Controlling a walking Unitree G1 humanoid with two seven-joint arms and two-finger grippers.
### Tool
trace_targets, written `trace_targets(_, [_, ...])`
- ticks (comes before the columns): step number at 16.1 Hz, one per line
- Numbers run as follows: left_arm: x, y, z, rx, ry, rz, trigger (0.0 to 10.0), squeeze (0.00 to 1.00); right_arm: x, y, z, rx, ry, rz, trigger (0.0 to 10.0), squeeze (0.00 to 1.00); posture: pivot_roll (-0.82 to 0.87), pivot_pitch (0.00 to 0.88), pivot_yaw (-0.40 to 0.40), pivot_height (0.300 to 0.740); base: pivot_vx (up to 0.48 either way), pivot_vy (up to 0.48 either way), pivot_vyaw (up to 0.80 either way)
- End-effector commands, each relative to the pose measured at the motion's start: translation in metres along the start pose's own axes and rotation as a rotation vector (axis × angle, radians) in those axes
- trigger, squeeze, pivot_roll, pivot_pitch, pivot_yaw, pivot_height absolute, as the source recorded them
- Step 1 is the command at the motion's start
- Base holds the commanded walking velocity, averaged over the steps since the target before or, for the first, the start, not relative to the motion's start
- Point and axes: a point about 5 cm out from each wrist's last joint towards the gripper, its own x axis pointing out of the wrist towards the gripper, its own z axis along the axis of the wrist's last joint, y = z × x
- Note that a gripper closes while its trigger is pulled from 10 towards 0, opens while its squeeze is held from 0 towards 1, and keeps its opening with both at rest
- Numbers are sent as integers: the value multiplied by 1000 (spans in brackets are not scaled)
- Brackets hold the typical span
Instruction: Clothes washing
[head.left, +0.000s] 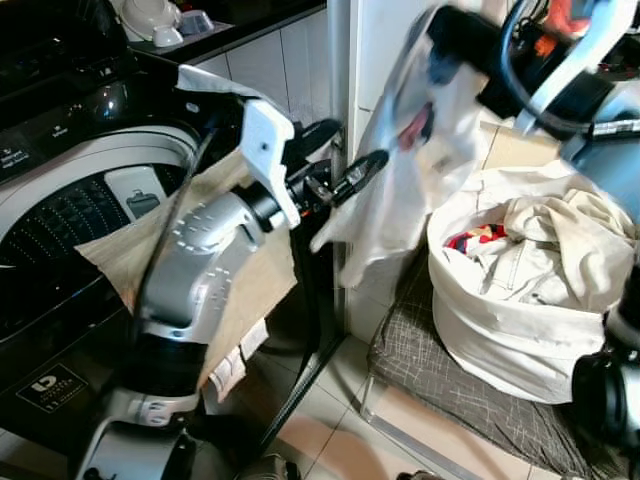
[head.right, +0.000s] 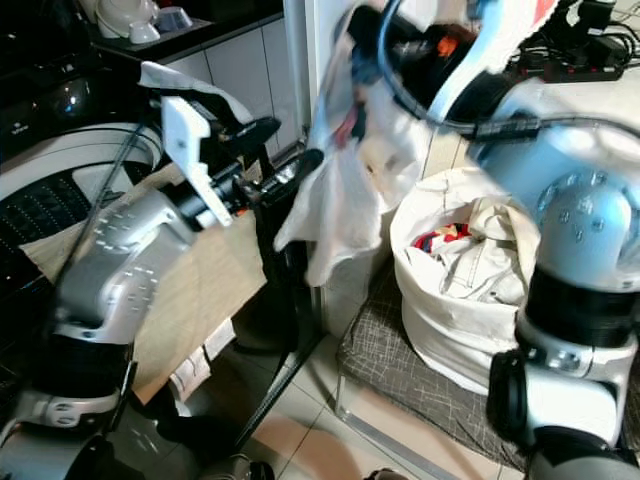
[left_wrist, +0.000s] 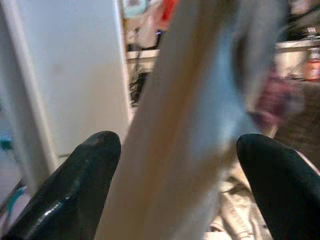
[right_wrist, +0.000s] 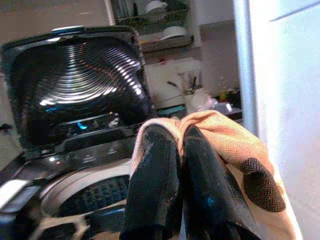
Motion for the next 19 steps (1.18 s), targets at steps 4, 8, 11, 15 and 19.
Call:
trace_targets(4, [10, -10, -2, -60, -29, 0, 10000, 1000, -4, 15, -21, 74, 17, 13, 0, 0, -104, 0, 87, 740, 0, 0, 0])
trace_targets(8, [0, -25, -13, -129, -25, -115, 10000, 0, -10, 17, -38, 139, 34, -29, 0, 0, -100, 0, 87, 740, 0, 0, 0])
trace_targets(11, [-1, -20, -32, -28, 121, -96, 0, 0, -12, 16, -38, 156, 26, -44, 0, 0, -100, 0, 90, 740, 0, 0, 0])
trace_targets(15, [-3, -9, -37, 11, 181, -28, 0, 0, -14, 17, -40, 152, 34, -60, 0, 0, -100, 0, 90, 740, 0, 0, 0])
trace_targets(19, [-3, 1, -35, 31, 180, 52, 0, 0, -16, 18, -44, 163, 41, -71, 0, 0, -97, 0, 91, 740, 0, 0, 0])
